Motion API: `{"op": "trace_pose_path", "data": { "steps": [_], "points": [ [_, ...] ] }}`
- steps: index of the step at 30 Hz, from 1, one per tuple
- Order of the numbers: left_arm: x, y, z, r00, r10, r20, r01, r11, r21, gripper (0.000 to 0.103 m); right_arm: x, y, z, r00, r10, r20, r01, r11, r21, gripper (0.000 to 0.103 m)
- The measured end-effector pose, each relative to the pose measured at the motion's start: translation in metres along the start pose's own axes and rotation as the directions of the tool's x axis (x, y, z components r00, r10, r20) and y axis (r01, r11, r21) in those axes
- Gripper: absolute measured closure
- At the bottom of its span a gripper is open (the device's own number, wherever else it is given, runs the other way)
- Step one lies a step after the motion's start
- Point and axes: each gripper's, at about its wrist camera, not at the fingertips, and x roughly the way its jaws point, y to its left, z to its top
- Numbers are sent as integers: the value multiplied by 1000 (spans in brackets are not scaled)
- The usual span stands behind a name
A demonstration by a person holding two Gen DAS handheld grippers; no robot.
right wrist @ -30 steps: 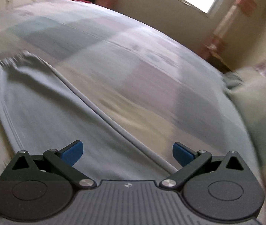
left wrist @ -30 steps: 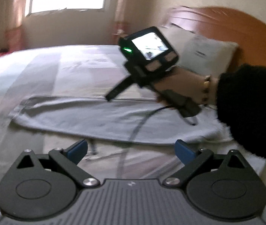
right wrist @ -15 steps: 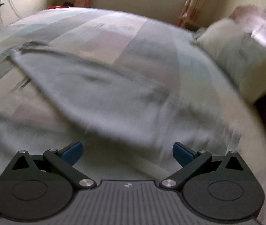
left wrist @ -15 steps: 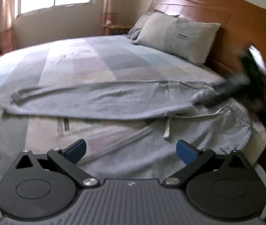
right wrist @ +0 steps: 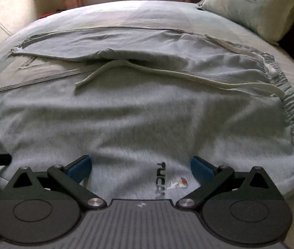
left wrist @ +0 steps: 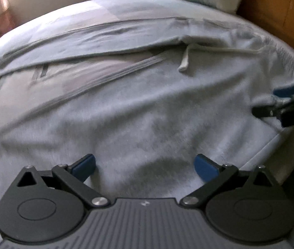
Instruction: Fold clothes
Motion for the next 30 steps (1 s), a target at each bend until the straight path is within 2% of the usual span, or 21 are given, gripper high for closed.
{"op": "trace_pose_path", "data": {
  "steps": [2, 4, 6, 11, 15, 17, 18, 21, 25, 30],
  "points": [
    [-7, 2, -10, 1000, 10, 11, -10, 1000, -10, 1, -1, 0, -3, 1000, 4, 12, -3, 1000, -5, 0],
    [-13, -5, -14, 999, 36, -22, -35, 999, 26, 1, -2, 0, -6, 1000, 7, 25, -7, 1000, -13, 0],
    [-20, -10, -11, 999, 50, -20, -49, 998, 33, 1, -1, 0, -5, 1000, 7, 27, -7, 1000, -18, 0],
    [-20, -37, 13, 999, 16, 47, -19, 998, 67, 1, 1, 0, -4, 1000, 0, 24, 0, 1000, -19, 0],
    [1, -58, 19, 999, -41, 30, 38, 996, 81, 1, 1, 0, -4, 1000, 5, 22, -4, 1000, -21, 0],
    [9, -66, 12, 999, -43, 3, 43, 996, 79, 1, 1, 0, -4, 1000, 7, 19, -7, 1000, -23, 0],
    [8, -69, 7, 999, -28, 19, 26, 995, 94, 1, 1, 0, -3, 1000, 8, 17, -7, 1000, -24, 0],
    [1, -69, -4, 999, -28, 32, 25, 997, 77, 1, 1, 0, -4, 1000, 9, 18, -9, 1000, -26, 0],
    [-8, -63, -8, 999, -52, 6, 51, 995, 91, 1, 1, 0, -5, 1000, 12, 28, -12, 1000, -27, 0],
    [-6, -44, 11, 999, 7, 45, -8, 1000, 17, 1, 0, 0, -7, 999, 18, 41, -17, 999, -31, 0]
  ]
}}
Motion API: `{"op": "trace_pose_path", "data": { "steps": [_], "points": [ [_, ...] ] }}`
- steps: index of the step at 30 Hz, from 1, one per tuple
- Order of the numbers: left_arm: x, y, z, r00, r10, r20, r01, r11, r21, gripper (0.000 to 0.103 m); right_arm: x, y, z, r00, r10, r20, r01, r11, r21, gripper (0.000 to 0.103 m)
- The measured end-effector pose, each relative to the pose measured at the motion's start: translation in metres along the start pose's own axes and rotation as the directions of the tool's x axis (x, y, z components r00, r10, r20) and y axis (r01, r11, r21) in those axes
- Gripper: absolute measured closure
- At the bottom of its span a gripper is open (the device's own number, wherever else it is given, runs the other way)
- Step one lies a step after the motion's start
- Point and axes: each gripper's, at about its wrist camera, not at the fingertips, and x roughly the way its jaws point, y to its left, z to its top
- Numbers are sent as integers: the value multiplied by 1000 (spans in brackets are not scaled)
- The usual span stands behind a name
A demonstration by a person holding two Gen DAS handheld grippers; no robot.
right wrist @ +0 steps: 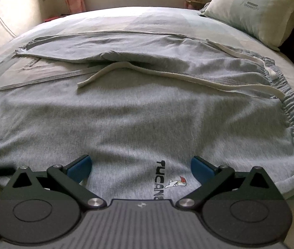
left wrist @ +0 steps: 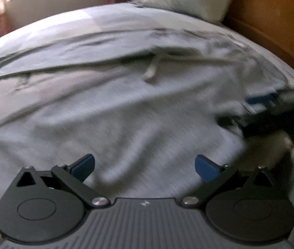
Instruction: Fold clothes
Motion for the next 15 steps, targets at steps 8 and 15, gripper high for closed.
{"op": "trace_pose_path", "data": {
  "steps": [8, 15],
  "points": [
    [16, 23, -5, 998, 60, -25, -63, 992, -114, 1, -10, -11, 2, 998, 61, -6, -61, 998, -34, 0],
    [14, 23, -9, 998, 67, -22, -69, 992, -108, 1, -19, -77, 11, 997, 9, 70, -18, 992, 126, 0]
  ]
}}
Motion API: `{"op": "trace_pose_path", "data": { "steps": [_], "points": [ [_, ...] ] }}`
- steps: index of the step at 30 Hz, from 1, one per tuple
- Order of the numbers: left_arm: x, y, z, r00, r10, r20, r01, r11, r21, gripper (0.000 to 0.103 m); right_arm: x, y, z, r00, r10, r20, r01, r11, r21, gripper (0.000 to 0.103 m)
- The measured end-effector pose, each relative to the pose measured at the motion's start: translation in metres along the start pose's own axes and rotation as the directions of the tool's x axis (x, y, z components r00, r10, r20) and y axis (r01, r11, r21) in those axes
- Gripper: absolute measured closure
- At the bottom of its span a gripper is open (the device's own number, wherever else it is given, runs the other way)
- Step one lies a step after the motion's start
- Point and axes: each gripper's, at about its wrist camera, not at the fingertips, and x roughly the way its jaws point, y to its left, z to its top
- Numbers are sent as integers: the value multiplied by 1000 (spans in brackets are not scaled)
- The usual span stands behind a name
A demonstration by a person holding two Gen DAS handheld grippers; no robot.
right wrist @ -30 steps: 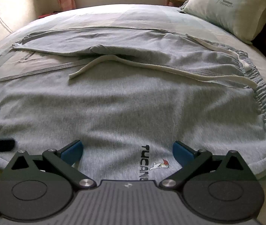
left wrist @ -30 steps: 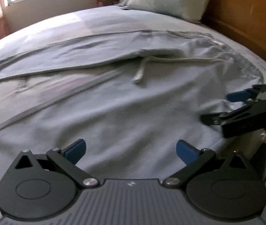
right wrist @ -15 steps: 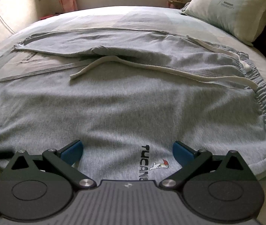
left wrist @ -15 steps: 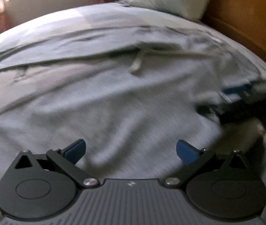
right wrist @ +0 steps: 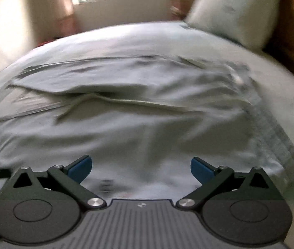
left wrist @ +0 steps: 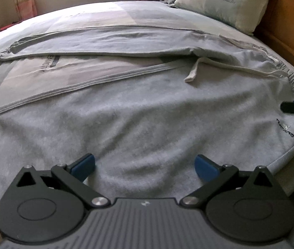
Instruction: Fold clothes
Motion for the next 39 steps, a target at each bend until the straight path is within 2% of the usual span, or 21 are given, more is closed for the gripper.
{"op": "trace_pose_path", "data": {
  "steps": [3, 5, 8, 12, 16, 19, 32, 35, 39],
  "points": [
    [1, -2, 1, 1000, 8, -5, -8, 1000, -2, 1, 5, -23, -12, 999, 37, -15, -37, 999, 21, 0],
    [1, -3, 3, 1000, 17, -13, -17, 1000, -4, 1, 3, -20, -19, 999, 37, -7, -37, 998, -48, 0],
    [-2, -9, 8, 998, 56, -27, -57, 998, -23, 1, 4, -10, -25, 1000, -11, 4, 12, 994, -111, 0],
    [-6, -25, 14, 994, 107, 3, -107, 994, 31, 1, 6, -8, -23, 999, -33, 3, 33, 995, -90, 0],
    [3, -28, 13, 991, 133, -36, -132, 991, 24, 1, 6, -8, -23, 1000, -31, 0, 31, 995, -96, 0],
    [4, -15, 9, 993, 108, -50, -111, 991, -68, 1, 6, -7, -23, 1000, -29, 0, 29, 995, -100, 0],
    [-11, 4, -2, 986, 147, -76, -155, 981, -113, 1, 7, -6, -22, 999, -38, -5, 37, 994, -100, 0],
    [-16, 12, 1, 981, 182, -61, -187, 976, -111, 1, 7, -6, -22, 999, -37, -7, 36, 994, -100, 0],
    [-20, 42, 4, 977, 198, -74, -209, 959, -189, 1, 7, -5, -22, 999, -41, -9, 39, 994, -99, 0]
  ]
}}
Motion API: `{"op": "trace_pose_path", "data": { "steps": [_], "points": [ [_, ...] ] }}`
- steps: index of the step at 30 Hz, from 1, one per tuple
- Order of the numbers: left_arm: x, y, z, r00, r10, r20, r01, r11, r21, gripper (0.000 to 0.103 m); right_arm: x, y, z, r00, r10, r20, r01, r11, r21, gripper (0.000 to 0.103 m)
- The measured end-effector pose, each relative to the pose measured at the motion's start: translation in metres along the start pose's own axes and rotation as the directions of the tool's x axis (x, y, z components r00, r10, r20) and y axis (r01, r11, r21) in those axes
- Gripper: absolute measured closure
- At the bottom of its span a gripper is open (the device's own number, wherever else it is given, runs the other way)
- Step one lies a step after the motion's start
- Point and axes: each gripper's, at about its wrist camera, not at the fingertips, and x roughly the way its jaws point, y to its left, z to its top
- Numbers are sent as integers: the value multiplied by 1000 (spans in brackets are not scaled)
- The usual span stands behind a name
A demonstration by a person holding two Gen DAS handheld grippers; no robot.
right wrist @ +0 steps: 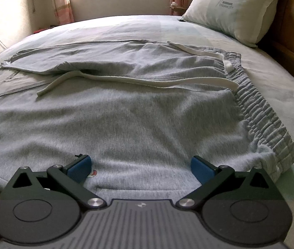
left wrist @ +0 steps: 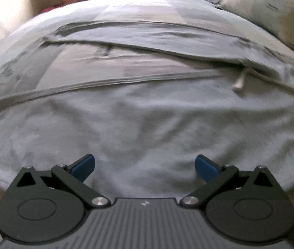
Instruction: Fold clothes
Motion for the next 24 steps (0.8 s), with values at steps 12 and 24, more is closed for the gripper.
{"op": "trace_pose_path", "data": {
  "steps": [12, 24],
  "points": [
    [-11, 44, 34, 1000, 11, 16, -10, 998, -63, 1, 1, 4, 3, 1000, -19, -22, 19, 1000, 9, 0],
    [2, 186, 101, 998, -36, -54, 33, 998, -50, 1, 3, 4, 7, 999, -25, -47, 26, 1000, 13, 0]
  ]
}}
